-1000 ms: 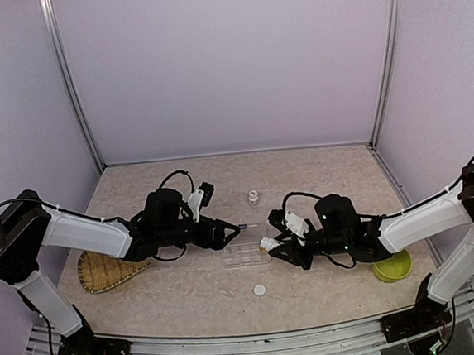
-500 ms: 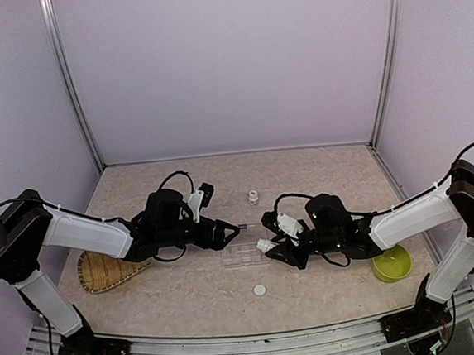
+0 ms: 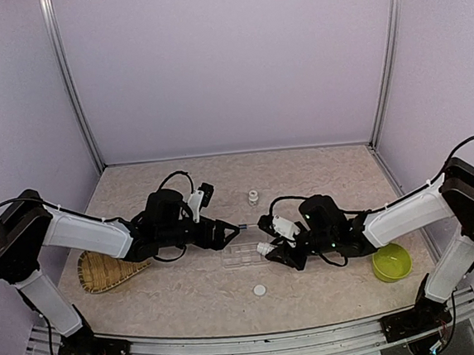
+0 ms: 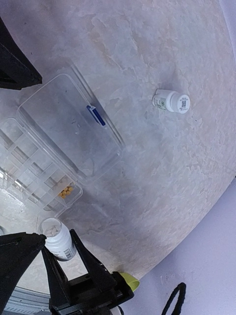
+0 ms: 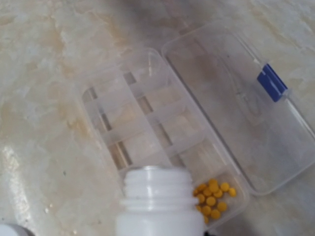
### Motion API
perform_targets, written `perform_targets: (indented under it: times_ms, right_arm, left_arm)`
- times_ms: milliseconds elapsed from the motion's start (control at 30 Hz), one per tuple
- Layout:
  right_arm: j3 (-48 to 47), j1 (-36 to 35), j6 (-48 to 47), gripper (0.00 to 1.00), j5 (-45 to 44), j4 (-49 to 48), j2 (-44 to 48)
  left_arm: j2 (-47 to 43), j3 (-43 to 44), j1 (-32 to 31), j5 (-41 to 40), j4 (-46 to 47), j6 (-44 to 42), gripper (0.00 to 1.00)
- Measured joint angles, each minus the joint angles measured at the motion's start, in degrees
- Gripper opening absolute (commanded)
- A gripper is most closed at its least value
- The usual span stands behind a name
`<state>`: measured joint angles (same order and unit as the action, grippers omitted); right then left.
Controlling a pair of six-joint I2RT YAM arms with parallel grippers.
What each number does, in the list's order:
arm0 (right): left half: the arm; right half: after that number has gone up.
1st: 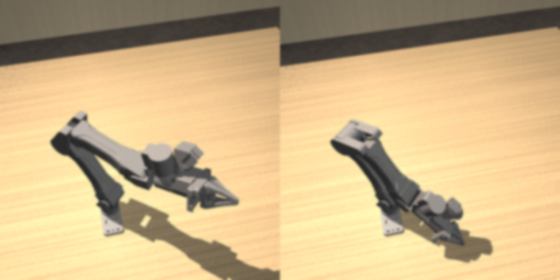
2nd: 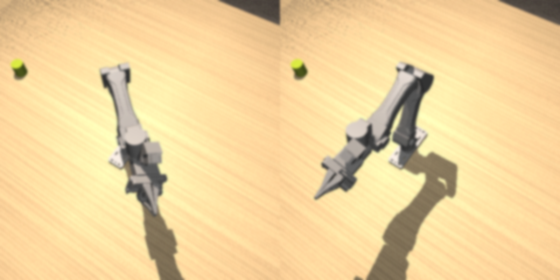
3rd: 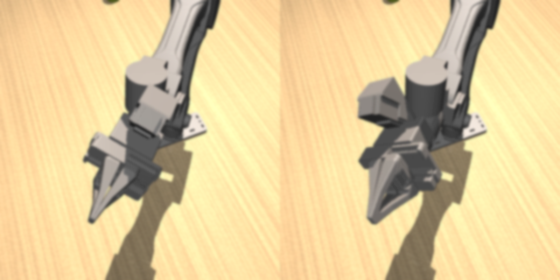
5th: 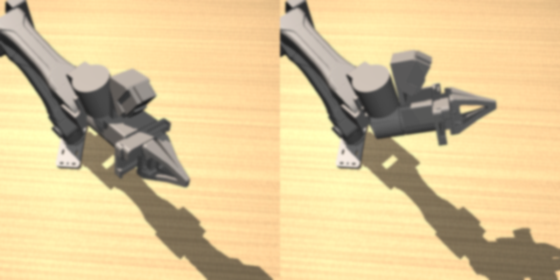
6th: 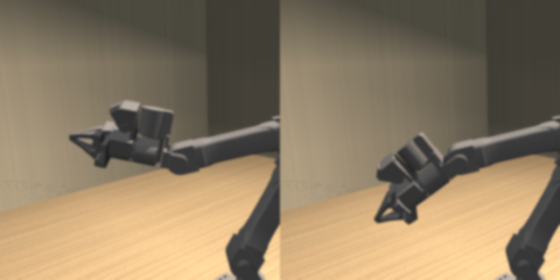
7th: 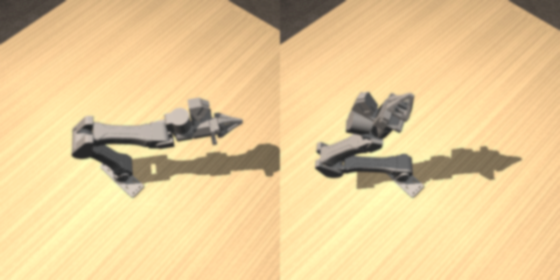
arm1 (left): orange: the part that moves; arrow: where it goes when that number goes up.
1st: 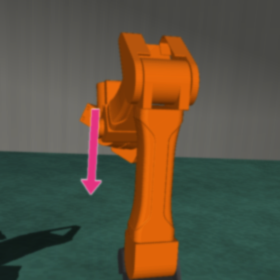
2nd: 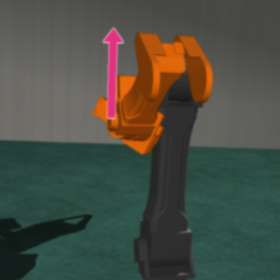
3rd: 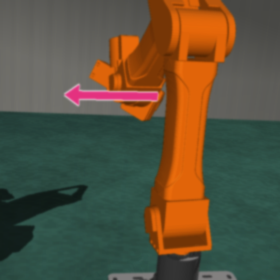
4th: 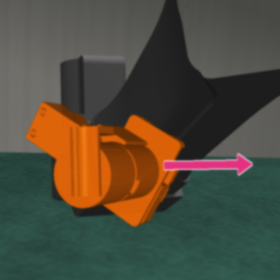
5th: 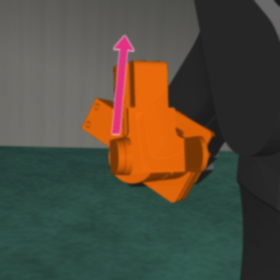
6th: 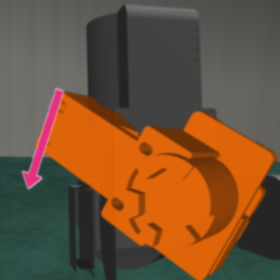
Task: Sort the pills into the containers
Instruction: Pour the pill into the compartment of the pill container.
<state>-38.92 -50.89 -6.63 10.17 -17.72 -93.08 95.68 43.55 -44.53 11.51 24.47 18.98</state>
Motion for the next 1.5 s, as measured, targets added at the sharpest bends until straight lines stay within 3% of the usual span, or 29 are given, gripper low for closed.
perform_targets:
  times_ms: [1500]
  right_arm:
    - [-7.54, -3.52, -2.64, 0.16, -4.98, 12.39, -4.11]
  left_arm:
    - [1.11, 0.00, 0.00, 0.04, -0.02, 0.02, 0.99]
